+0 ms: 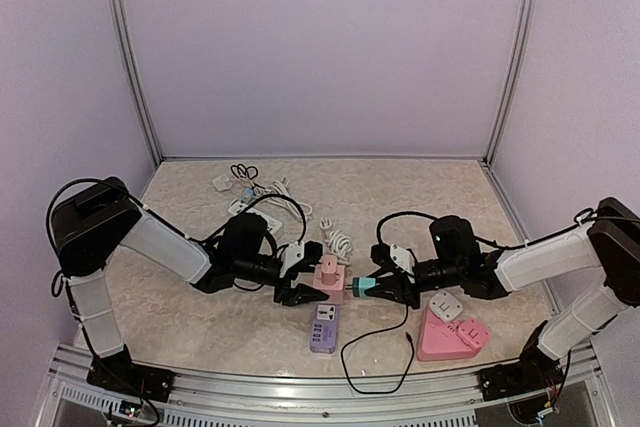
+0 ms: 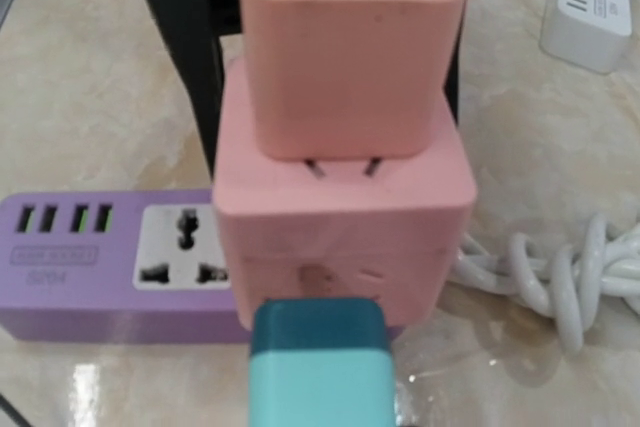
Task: Insert the plug
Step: Insert the plug into the socket.
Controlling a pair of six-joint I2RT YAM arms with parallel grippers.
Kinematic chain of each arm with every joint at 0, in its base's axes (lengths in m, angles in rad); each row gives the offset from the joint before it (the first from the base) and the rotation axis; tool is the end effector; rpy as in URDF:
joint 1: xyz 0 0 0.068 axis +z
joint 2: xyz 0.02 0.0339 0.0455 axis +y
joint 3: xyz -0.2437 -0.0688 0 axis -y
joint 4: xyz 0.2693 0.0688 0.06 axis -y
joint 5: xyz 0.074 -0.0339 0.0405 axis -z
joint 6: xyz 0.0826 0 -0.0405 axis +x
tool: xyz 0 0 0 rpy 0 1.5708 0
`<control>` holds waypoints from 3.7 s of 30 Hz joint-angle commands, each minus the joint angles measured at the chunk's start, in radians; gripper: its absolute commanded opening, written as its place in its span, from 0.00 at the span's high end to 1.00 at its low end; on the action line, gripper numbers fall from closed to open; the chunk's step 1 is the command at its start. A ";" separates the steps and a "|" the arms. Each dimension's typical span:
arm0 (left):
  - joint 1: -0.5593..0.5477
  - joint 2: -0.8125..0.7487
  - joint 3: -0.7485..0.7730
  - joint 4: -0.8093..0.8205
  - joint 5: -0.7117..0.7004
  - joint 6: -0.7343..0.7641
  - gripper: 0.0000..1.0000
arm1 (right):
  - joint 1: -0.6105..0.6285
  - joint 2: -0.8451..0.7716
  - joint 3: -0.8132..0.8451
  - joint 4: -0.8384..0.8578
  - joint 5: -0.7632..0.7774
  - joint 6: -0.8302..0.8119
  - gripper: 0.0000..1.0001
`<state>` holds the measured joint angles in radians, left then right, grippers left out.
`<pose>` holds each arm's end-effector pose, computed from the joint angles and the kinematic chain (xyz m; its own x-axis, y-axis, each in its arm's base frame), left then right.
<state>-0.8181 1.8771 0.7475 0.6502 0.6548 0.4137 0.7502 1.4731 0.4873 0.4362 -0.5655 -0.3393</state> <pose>0.2275 -0.3165 0.0636 0.0925 0.3677 -0.9253 0.9950 0.0000 0.0995 0.2021 0.2489 0.0896 -0.0575 -0.4377 -0.8973 -0.9852 0.1702 -0.0199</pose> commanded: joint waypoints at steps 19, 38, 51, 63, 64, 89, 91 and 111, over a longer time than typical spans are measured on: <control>0.052 0.098 0.029 -0.067 0.166 0.138 1.00 | -0.003 -0.001 -0.105 0.223 0.001 0.071 1.00; 0.054 0.126 0.047 -0.051 0.171 0.114 1.00 | -0.004 0.080 -0.063 0.280 -0.051 0.104 1.00; 0.053 0.129 0.051 -0.055 0.164 0.111 1.00 | 0.000 0.102 -0.039 0.209 -0.025 0.075 1.00; 0.048 0.134 0.057 -0.063 0.157 0.114 1.00 | 0.003 0.051 -0.054 0.153 -0.027 0.028 1.00; 0.048 0.134 0.058 -0.064 0.158 0.115 1.00 | 0.003 0.037 -0.061 0.151 -0.023 0.023 1.00; 0.043 0.147 0.071 -0.080 0.159 0.132 1.00 | 0.000 0.010 -0.060 0.144 -0.034 0.059 1.00; 0.043 0.151 0.075 -0.082 0.160 0.133 1.00 | -0.003 0.002 -0.065 0.157 -0.026 0.066 1.00; 0.042 0.168 0.085 -0.083 0.161 0.135 1.00 | -0.003 0.054 -0.028 0.123 0.014 0.065 1.00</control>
<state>-0.7635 1.9873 0.8391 0.6628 0.8772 0.5110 0.7486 1.5093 0.4278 0.5594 -0.5732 -0.2718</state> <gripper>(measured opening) 0.621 0.230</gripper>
